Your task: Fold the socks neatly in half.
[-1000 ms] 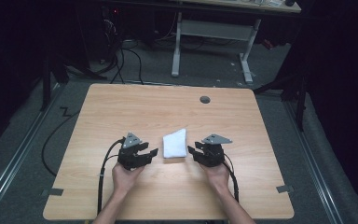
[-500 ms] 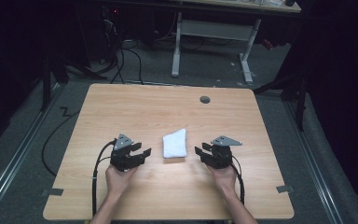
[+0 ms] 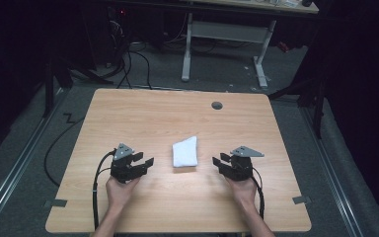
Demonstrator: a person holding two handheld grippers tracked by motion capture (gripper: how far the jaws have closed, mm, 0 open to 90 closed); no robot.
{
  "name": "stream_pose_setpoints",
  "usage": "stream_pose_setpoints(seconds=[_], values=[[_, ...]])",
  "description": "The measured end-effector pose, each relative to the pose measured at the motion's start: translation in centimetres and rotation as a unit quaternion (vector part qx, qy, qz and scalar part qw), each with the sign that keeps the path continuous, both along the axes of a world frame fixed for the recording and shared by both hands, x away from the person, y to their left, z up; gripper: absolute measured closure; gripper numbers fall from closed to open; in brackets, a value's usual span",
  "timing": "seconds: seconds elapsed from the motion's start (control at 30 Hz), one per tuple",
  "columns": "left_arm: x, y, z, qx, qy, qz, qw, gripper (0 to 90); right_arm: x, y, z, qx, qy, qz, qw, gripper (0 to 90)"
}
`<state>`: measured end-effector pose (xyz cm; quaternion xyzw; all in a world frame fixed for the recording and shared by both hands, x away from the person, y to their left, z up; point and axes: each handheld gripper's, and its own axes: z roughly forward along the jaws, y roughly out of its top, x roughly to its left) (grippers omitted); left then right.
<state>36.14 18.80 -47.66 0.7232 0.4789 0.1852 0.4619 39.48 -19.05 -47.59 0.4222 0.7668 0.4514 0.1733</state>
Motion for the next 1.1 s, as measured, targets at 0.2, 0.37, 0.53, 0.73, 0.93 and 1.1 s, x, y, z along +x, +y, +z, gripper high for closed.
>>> stream_pose_setpoints(seconds=[0.2, 0.37, 0.53, 0.73, 0.93, 1.1], values=[[-0.1, 0.7, -0.4, -0.001, 0.005, 0.009, 0.9999, 47.1, -0.2, -0.9, -0.3, -0.001, 0.003, -0.010, 0.9999, 58.1], [-0.1, 1.0, -0.7, 0.008, 0.008, 0.015, 0.9998, 46.6, -0.3, -1.6, -0.6, -0.006, 0.005, -0.018, 0.9998, 58.0], [-0.1, 1.3, -1.1, 0.008, 0.014, 0.021, 0.9997, 46.3, -0.4, -2.1, -0.8, -0.010, 0.008, -0.024, 0.9996, 57.6], [0.1, 1.8, -1.6, 0.009, 0.022, 0.025, 0.9994, 45.6, -0.5, -2.5, -1.0, -0.024, 0.002, -0.031, 0.9992, 57.4], [0.3, 2.3, -2.1, 0.019, 0.028, 0.037, 0.9987, 44.6, -0.6, -3.4, -1.8, -0.027, 0.011, -0.045, 0.9986, 57.5], [0.4, 2.5, -2.6, 0.030, 0.036, 0.046, 0.9978, 43.6, -0.5, -3.9, -2.1, -0.039, 0.017, -0.055, 0.9976, 57.5]])
